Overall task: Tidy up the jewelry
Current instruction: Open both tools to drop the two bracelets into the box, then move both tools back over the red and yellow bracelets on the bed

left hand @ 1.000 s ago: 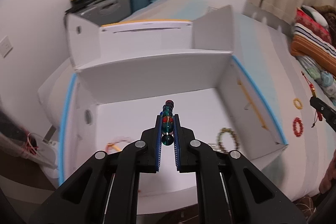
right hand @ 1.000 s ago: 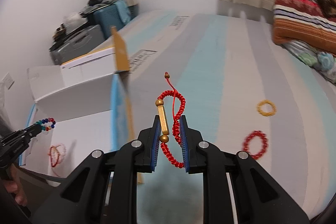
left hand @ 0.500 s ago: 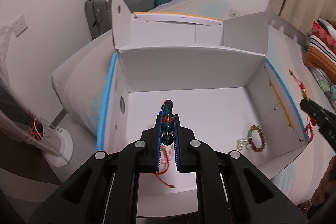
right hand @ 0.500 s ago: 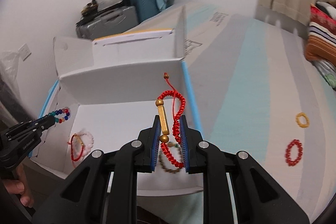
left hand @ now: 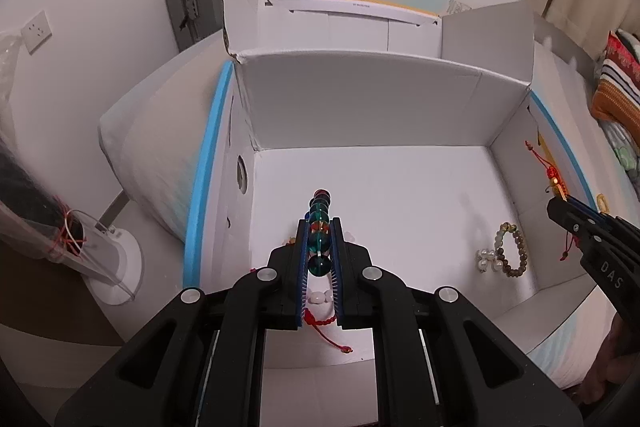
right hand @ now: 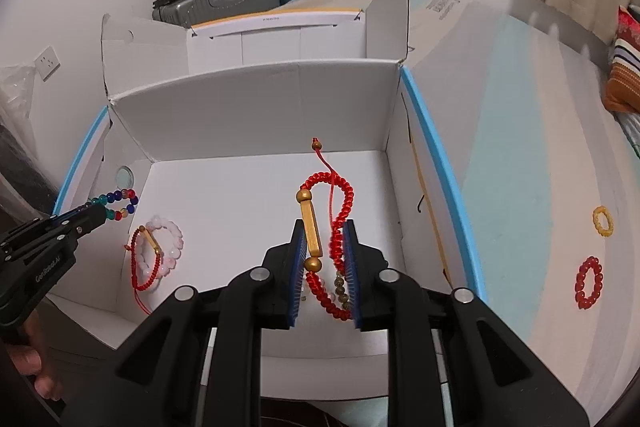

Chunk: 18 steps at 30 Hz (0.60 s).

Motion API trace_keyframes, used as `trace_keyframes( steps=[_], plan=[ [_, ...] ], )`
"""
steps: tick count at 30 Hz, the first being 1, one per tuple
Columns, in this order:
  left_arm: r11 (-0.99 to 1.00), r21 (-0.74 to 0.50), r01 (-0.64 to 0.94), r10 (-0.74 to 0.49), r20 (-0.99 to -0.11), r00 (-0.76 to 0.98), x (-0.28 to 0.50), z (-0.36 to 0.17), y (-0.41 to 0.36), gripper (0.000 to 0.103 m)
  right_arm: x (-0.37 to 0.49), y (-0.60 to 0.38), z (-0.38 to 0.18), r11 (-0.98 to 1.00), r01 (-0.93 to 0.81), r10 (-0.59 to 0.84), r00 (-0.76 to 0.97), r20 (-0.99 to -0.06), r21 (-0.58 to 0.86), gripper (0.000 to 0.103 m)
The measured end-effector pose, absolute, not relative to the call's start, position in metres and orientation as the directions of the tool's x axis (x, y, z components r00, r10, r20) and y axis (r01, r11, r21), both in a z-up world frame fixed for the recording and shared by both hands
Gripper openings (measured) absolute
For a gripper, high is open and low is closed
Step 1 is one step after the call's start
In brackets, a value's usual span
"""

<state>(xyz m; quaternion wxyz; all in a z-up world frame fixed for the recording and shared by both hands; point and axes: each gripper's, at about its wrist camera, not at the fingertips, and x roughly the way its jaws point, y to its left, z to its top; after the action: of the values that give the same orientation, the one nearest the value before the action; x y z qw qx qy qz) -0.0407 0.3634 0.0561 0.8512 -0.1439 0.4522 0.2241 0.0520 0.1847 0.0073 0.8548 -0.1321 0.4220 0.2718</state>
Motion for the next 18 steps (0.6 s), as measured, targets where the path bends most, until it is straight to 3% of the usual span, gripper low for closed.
trace_keyframes(
  steps=[2,6,9,11,18],
  plan=[
    [0.855,-0.035,-0.518,0.260,-0.834,0.487,-0.040,0.056,0.364,0.013,0.053,0.186,0.006,0.820,-0.572,0.344,0.498,-0.796,-0.003,0.028],
    [0.845,-0.024,-0.534,0.277,-0.834,0.477,-0.038,0.057,0.364,0.016,0.051,0.189,0.007,0.820,-0.572,0.332,0.513,-0.792,-0.027,0.049],
    [0.843,-0.019,-0.537,0.288,-0.827,0.483,-0.037,0.063,0.362,0.028,0.050,0.188,0.010,0.821,-0.570,0.330,0.526,-0.784,-0.037,0.062],
    [0.843,-0.022,-0.537,0.291,-0.821,0.490,-0.037,0.066,0.360,0.039,0.050,0.187,0.013,0.820,-0.572,0.335,0.527,-0.781,-0.033,0.063],
    [0.850,-0.014,-0.526,0.310,-0.795,0.522,-0.035,0.081,0.345,0.066,0.054,0.167,0.030,0.843,-0.537,0.358,0.555,-0.751,0.005,0.084]
  ],
)
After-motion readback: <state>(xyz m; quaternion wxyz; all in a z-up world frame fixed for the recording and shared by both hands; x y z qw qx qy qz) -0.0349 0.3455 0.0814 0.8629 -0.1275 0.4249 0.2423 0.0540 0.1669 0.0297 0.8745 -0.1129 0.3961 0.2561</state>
